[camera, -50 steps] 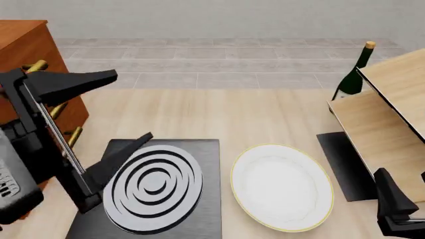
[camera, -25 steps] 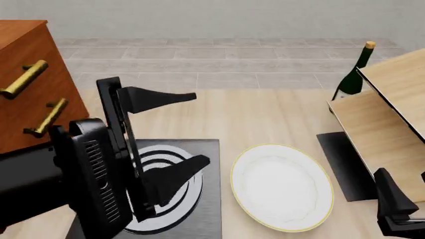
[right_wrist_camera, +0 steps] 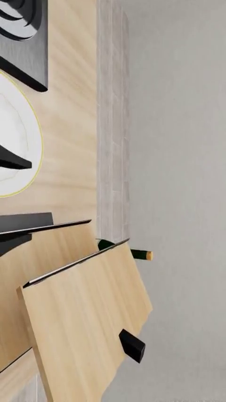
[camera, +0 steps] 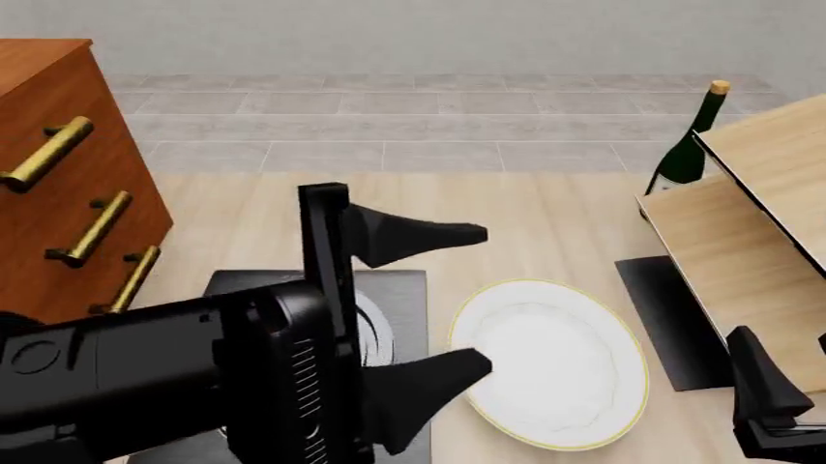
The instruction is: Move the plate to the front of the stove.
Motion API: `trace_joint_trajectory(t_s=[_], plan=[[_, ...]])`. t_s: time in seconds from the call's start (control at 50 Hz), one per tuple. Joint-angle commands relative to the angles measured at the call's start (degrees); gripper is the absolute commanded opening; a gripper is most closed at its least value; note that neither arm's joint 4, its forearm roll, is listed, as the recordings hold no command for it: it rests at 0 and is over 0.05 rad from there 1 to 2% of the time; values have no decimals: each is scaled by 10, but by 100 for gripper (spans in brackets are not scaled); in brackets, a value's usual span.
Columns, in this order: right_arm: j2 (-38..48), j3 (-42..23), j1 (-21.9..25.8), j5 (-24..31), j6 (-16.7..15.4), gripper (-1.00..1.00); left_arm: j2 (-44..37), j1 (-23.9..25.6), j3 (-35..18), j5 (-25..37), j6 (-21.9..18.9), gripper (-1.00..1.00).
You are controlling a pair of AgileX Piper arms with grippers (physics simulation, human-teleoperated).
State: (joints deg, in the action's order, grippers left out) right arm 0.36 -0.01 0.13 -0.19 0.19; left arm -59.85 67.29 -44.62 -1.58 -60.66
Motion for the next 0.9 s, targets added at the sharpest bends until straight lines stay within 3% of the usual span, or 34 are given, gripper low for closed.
trace_joint_trajectory(t_s=[0.02, 0.42, 0.9], plan=[[0, 0, 0, 0, 0, 100, -44, 34, -9, -23, -8, 100], [0, 0, 0, 0, 0, 100, -117, 89, 5, -75, -19, 100], [0, 0, 0, 0, 0, 100, -193, 112, 14, -120, -24, 100]])
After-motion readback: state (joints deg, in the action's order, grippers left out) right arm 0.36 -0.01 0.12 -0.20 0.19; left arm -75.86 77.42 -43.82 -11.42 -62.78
